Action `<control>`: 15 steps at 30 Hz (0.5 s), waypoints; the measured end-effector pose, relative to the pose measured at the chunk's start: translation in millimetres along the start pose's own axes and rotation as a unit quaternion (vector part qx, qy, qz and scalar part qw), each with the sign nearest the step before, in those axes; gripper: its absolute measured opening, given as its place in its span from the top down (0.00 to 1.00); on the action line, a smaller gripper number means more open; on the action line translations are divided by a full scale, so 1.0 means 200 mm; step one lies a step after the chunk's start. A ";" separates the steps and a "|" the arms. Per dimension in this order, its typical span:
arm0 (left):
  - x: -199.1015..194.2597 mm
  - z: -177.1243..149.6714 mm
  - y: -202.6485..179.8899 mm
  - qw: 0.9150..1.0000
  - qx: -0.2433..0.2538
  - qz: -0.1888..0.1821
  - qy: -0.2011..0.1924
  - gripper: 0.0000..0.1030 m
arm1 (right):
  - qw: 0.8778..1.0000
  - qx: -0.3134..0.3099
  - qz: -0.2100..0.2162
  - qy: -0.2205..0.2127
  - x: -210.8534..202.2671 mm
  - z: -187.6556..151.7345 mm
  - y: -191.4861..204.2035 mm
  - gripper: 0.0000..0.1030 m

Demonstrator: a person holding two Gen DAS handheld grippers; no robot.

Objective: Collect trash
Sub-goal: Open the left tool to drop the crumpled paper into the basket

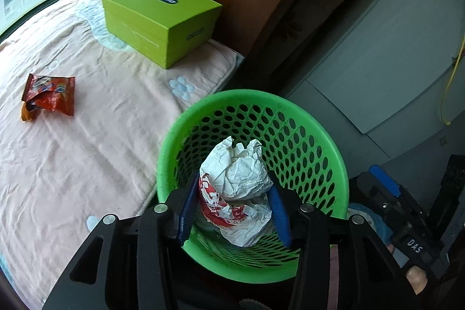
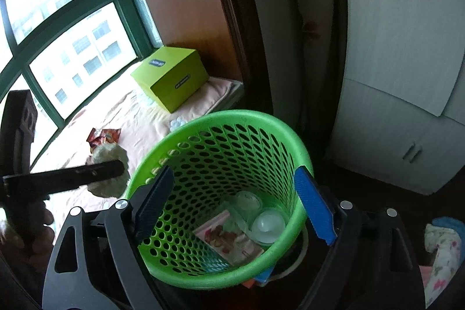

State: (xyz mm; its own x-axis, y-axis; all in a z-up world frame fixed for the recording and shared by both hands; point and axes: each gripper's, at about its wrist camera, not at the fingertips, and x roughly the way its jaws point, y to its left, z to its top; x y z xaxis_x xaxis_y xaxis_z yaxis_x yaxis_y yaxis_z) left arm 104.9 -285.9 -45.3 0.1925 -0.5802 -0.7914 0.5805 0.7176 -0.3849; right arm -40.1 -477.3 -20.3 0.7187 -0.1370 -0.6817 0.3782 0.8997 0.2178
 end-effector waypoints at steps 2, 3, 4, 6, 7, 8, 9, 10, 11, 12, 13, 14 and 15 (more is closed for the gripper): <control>0.02 0.00 -0.02 1.000 0.004 -0.003 0.005 0.55 | 1.000 0.003 0.003 -0.001 0.00 0.00 0.00 0.16; 0.02 0.00 -0.03 1.000 0.005 -0.003 0.007 0.55 | 1.000 0.004 0.004 -0.001 0.00 0.00 0.00 0.16; 0.03 0.00 -0.04 1.000 0.007 -0.007 0.008 0.54 | 1.000 0.005 0.006 -0.001 -0.01 0.00 -0.01 0.16; 0.04 0.00 -0.04 1.000 0.008 -0.010 0.012 0.52 | 1.000 0.006 0.007 -0.001 -0.01 0.00 0.00 0.16; 0.05 0.00 -0.05 1.000 0.008 -0.011 0.014 0.50 | 1.000 0.005 0.008 -0.001 -0.01 0.00 0.00 0.16; 0.05 0.00 -0.05 1.000 0.008 -0.011 0.015 0.46 | 1.000 0.005 0.009 -0.001 -0.01 0.00 0.00 0.16; 0.05 -0.01 -0.05 1.000 0.007 -0.011 0.015 0.44 | 1.000 0.005 0.009 -0.001 -0.01 0.00 0.00 0.16; 0.05 -0.01 -0.05 1.000 0.005 -0.011 0.015 0.41 | 1.000 0.004 0.010 -0.001 -0.01 0.00 0.01 0.16; 0.05 -0.01 -0.04 1.000 0.005 -0.010 0.014 0.41 | 1.000 0.004 0.011 -0.001 -0.01 0.00 0.01 0.16; 0.05 -0.01 -0.04 1.000 0.004 -0.010 0.014 0.41 | 1.000 0.003 0.012 -0.001 -0.01 0.00 0.01 0.16; 0.04 0.00 -0.03 1.000 0.003 -0.009 0.014 0.41 | 1.000 0.002 0.012 0.000 0.00 0.00 0.02 0.16; 0.04 0.00 -0.02 1.000 0.001 -0.008 0.013 0.41 | 1.000 0.002 0.012 0.000 0.00 0.01 0.02 0.16; 0.03 0.00 -0.01 1.000 0.000 -0.005 0.010 0.41 | 1.000 0.001 0.013 0.000 0.00 0.01 0.03 0.16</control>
State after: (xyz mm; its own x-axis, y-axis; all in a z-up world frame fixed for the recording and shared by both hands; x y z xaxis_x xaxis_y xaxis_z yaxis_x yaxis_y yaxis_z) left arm 104.8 -290.3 -49.6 0.1708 -0.5791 -0.7972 0.5820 0.7121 -0.3926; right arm -37.6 -472.8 -17.8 0.7286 -0.1131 -0.6755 0.3597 0.9025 0.2369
